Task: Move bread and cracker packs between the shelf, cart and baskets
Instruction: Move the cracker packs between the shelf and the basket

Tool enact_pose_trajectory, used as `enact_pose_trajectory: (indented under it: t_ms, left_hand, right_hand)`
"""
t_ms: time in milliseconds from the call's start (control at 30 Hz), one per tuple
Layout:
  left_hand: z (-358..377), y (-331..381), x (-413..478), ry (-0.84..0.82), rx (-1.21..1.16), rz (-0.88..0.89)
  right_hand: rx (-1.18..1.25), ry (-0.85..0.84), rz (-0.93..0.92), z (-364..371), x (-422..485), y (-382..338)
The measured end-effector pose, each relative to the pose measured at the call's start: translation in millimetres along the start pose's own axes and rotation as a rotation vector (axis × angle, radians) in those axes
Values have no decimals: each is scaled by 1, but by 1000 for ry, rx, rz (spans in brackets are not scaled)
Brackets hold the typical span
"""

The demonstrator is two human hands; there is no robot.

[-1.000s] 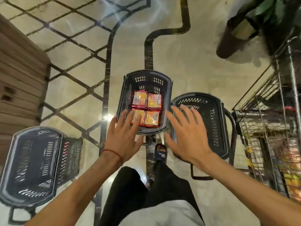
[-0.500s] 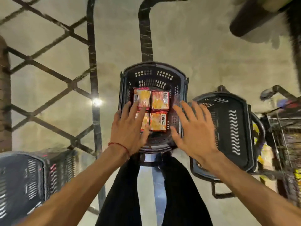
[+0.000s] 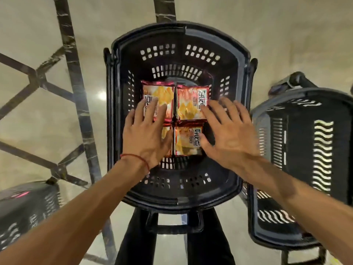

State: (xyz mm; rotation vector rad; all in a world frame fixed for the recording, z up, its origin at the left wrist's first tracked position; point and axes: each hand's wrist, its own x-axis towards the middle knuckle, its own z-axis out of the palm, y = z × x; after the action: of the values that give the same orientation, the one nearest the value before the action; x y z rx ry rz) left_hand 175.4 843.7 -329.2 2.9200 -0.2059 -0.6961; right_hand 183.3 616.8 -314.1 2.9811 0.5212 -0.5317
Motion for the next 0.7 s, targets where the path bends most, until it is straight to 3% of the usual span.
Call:
enact_pose_trajectory:
  t_ms: [133,233,467,700]
  left_hand:
    - [30,-11,25,-29,16,-35]
    - [38,-18,32,-37,3,-58]
    - [49,-31,34,-71,-31,-57]
    - [50,-33,36,-96,-58,-50]
  right_hand:
    - [100,0,5,42,25,2]
    - [341,-24,93,66,42,-5]
    - [991,-172,675,129,106,-14]
    - [1076,-143,896,145,129,-12]
